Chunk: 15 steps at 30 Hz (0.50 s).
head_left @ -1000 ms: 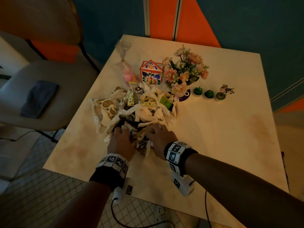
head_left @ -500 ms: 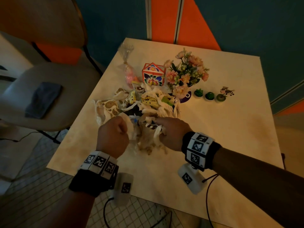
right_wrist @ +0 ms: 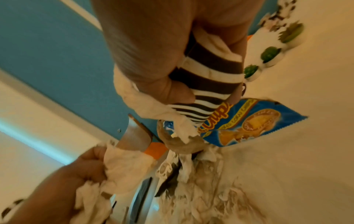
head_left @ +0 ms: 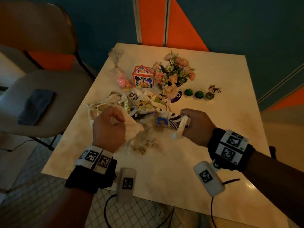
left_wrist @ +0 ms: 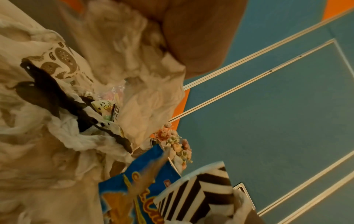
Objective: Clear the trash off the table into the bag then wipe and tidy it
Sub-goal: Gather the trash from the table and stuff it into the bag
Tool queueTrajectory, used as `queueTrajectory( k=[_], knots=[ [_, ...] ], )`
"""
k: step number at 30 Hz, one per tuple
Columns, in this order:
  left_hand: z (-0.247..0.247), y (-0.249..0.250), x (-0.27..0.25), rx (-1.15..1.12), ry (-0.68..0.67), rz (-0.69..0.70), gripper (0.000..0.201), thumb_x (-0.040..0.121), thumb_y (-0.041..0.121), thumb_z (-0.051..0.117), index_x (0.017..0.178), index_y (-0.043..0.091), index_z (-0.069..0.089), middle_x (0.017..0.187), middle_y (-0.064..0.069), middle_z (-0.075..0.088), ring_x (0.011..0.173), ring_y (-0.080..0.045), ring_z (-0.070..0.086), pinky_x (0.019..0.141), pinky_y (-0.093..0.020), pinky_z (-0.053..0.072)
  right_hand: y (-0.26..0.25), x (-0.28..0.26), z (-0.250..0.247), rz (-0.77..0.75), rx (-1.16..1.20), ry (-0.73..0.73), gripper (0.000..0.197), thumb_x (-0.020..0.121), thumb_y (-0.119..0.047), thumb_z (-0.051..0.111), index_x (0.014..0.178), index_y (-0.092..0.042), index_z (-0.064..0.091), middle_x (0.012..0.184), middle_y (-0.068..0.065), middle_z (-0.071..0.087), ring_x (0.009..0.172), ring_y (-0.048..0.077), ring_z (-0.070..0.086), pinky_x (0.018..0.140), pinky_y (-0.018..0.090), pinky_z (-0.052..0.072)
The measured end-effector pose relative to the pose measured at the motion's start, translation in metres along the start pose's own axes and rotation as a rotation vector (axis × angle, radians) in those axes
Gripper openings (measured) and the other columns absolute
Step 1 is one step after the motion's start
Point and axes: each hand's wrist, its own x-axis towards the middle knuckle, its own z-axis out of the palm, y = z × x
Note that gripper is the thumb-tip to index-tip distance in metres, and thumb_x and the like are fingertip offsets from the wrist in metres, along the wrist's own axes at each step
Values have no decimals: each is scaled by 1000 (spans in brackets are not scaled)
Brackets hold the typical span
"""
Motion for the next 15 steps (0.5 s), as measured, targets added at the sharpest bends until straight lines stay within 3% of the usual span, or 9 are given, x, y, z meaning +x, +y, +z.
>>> queueTrajectory(
  k=[3,5,7,10,11,12,13,15],
  knots=[
    [4,-1,3,-95,48,-16,31,68,-16,48,63,15,53,69,10,53,66,-11,48,63,-17,39,11,-9,-11,-2,75,54,43,69,6,65,63,-26,37,62,-2,37,55,13,30,58,32,24],
    [6,0,3,-144,79,-9,26,68,-16,47,68,8,56,69,7,53,69,-13,48,65,-24,38,15,-15,-19,-27,126,80,45,70,7,65,63,-27,37,61,-2,37,55,13,29,59,32,25],
    [8,4,3,-116,89,-1,22,69,-15,47,72,4,58,70,5,54,67,-9,48,65,-21,38,17,-20,-29,-55,160,101,44,73,9,65,66,-26,39,64,-2,40,55,12,31,60,31,26],
    [12,13,1,-97,72,39,26,69,-15,49,65,10,56,68,8,53,62,1,50,61,-13,39,18,-28,-44,-41,214,102,37,77,10,64,82,-23,48,73,-5,47,58,7,39,53,23,32],
    [14,17,0,-102,55,37,31,69,-16,50,61,14,54,68,10,53,63,3,51,60,-9,39,19,-30,-48,-27,230,104,34,78,9,64,93,-20,54,79,-6,53,64,6,46,55,17,38],
    [16,20,-2,-112,36,33,35,70,-16,50,59,17,51,68,10,53,63,5,52,61,-7,38,21,-32,-51,-16,239,122,32,79,8,65,101,-14,59,88,-3,60,73,9,55,64,16,46],
    [19,22,-3,-128,16,30,37,70,-17,50,58,18,50,68,10,53,63,6,52,63,-8,39,25,-32,-52,0,242,148,30,78,7,66,104,-9,62,93,2,65,79,14,60,73,24,51],
    [25,27,-8,-149,-21,6,37,70,-18,51,59,17,50,68,8,53,64,1,51,68,-19,42,32,-33,-52,49,273,163,24,78,4,68,96,-11,64,88,0,66,79,14,60,75,32,47]
  ],
)
